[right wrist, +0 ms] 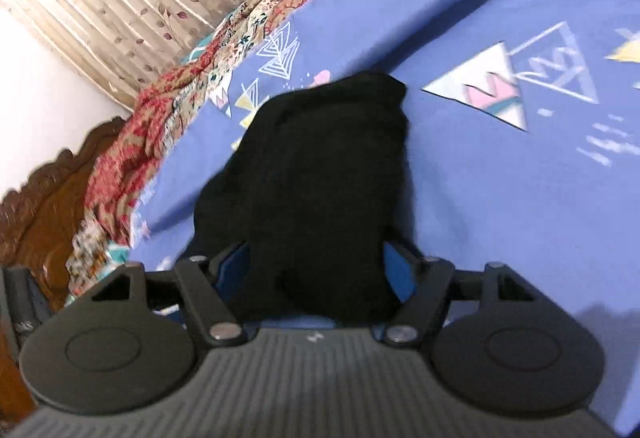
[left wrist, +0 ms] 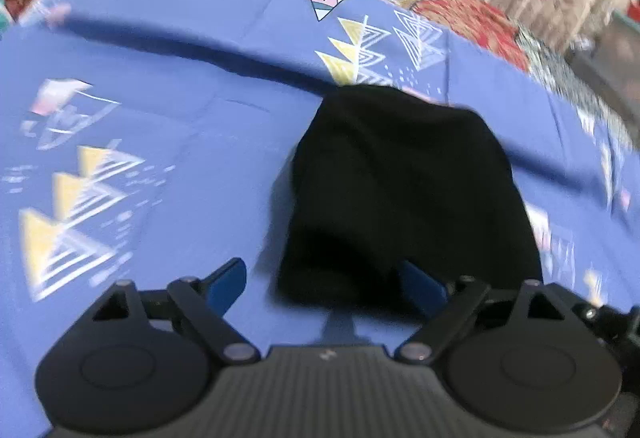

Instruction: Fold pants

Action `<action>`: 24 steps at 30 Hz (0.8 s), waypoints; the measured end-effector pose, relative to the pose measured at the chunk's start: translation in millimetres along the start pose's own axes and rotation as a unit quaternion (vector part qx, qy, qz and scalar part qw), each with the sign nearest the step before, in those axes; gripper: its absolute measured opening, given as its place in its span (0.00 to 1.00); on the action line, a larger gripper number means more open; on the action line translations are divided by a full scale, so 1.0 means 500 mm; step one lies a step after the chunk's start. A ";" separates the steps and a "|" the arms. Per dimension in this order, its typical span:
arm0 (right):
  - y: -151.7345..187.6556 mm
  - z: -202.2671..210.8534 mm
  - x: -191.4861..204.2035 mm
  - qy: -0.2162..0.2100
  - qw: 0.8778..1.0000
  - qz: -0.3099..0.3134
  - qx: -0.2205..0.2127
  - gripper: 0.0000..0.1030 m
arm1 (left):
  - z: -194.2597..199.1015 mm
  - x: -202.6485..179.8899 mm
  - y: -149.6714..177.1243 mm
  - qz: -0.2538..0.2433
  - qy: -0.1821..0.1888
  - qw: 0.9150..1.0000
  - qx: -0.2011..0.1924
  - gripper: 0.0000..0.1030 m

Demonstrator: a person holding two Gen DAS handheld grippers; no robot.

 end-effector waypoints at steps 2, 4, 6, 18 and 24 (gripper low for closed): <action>0.022 0.000 0.029 0.008 1.000 0.003 0.005 0.72 | 0.044 0.006 0.042 -0.021 -0.013 1.000 0.000 0.87; 0.062 0.034 0.045 0.010 1.000 0.015 0.011 0.74 | 0.083 0.014 0.083 -0.031 -0.018 0.999 0.005 0.89; 0.095 0.061 0.069 0.022 0.999 0.033 0.014 0.79 | 0.118 0.023 0.119 -0.036 -0.025 0.999 0.006 0.97; 0.248 0.171 0.156 0.085 0.993 0.074 0.040 0.89 | 0.272 0.065 0.252 -0.067 -0.081 0.994 -0.007 1.00; 0.266 0.186 0.174 0.081 0.993 0.072 0.050 0.94 | 0.300 0.072 0.278 -0.085 -0.124 0.988 -0.021 1.00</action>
Point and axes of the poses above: each gripper's, at about its wrist camera, not at the fingertips, and z roughly against the way its jaws point, x to its left, y to its underside, the point moved 7 cm from there along -z, roughly the way its jaws point, and after that the axes turned 8 degrees about z, right-handed, at the moved point
